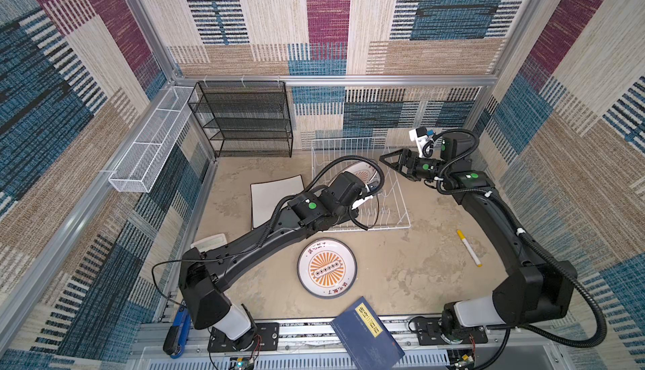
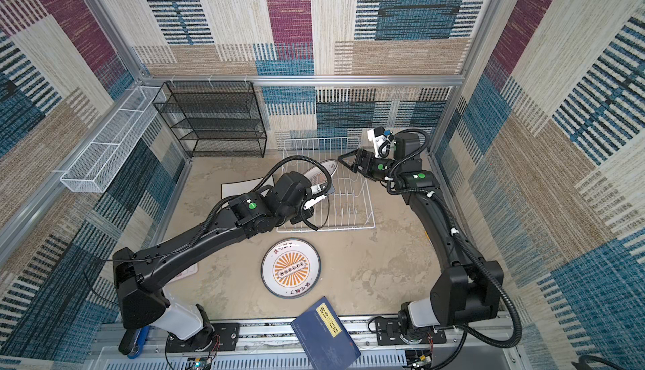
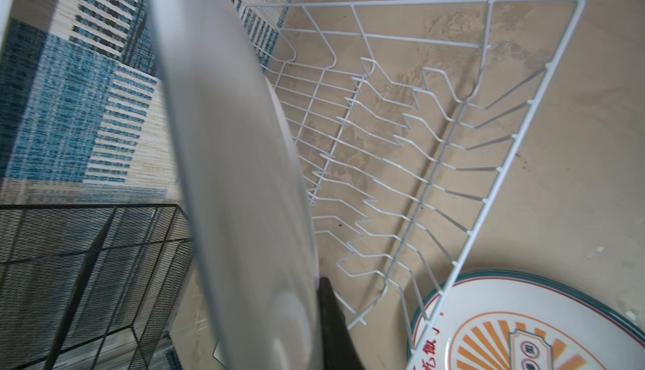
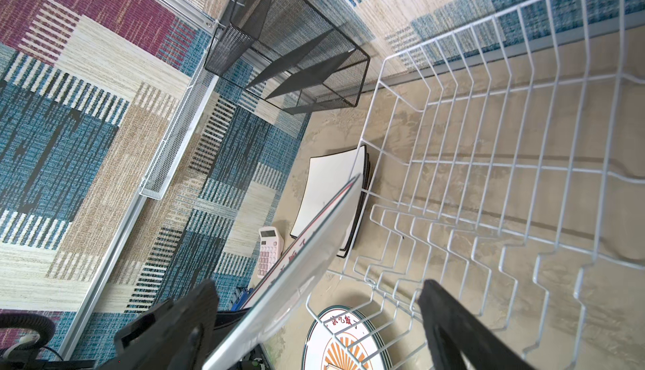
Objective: Unload the plates from the dish rack
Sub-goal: 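Close the right gripper on the plate rim while the left gripper holds it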
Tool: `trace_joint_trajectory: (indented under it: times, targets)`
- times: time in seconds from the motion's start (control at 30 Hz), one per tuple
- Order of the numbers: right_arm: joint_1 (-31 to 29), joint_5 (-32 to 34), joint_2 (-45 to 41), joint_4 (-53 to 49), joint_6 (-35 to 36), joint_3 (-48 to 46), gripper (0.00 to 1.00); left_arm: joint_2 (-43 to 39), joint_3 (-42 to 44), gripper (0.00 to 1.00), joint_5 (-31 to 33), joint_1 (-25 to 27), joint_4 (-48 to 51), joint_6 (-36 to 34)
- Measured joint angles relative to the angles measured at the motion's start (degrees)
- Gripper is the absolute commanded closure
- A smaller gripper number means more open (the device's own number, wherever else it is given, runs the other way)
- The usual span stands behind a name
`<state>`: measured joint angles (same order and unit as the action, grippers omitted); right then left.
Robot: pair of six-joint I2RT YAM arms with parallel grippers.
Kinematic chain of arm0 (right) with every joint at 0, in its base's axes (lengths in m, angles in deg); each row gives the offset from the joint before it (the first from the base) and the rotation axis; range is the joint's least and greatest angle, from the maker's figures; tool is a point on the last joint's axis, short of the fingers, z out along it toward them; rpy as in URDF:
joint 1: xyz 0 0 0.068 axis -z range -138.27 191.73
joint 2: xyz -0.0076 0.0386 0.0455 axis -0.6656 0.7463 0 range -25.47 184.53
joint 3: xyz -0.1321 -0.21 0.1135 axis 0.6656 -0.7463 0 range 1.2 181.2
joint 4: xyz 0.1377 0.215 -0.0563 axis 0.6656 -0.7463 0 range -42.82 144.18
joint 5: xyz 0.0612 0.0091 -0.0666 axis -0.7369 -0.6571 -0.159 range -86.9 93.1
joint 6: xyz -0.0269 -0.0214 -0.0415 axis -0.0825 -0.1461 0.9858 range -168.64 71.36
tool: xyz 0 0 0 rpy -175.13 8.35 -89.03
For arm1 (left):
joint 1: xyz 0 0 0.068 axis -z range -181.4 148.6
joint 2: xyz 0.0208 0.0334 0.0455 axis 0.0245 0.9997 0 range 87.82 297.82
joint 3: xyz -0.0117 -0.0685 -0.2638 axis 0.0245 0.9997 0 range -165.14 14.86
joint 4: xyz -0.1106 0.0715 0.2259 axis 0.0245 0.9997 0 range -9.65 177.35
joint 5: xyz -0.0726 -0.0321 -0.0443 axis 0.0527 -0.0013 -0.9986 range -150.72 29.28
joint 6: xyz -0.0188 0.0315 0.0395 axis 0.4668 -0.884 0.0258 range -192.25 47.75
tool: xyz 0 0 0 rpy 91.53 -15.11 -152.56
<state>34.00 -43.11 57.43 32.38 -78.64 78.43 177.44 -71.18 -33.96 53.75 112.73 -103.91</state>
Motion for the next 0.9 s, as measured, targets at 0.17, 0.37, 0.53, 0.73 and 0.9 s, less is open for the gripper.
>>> trace_joint_trajectory:
  times: [0.17,0.37,0.53,0.73,0.9]
  targets:
    - [-2.14,0.85,0.98,-1.99,0.17,-0.61,0.17,-0.5,7.32,1.0,7.3,3.67,-10.01,-8.55]
    - [-3.28,1.86,1.42,-3.26,0.17,-2.01,0.3,0.07,10.91,1.0,12.85,5.11,-18.95,-16.46]
    - [-3.45,1.7,1.75,-3.37,0.33,-2.69,0.46,0.98,11.58,1.0,15.13,5.53,-22.51,-21.05]
    - [-3.52,0.28,1.99,-3.21,-1.22,-3.61,0.72,1.33,13.14,1.0,17.44,6.62,-24.09,-24.26]
    - [-3.43,0.42,2.27,-4.2,-4.83,-3.8,0.87,1.36,14.01,0.93,19.19,7.08,-25.31,-26.73]
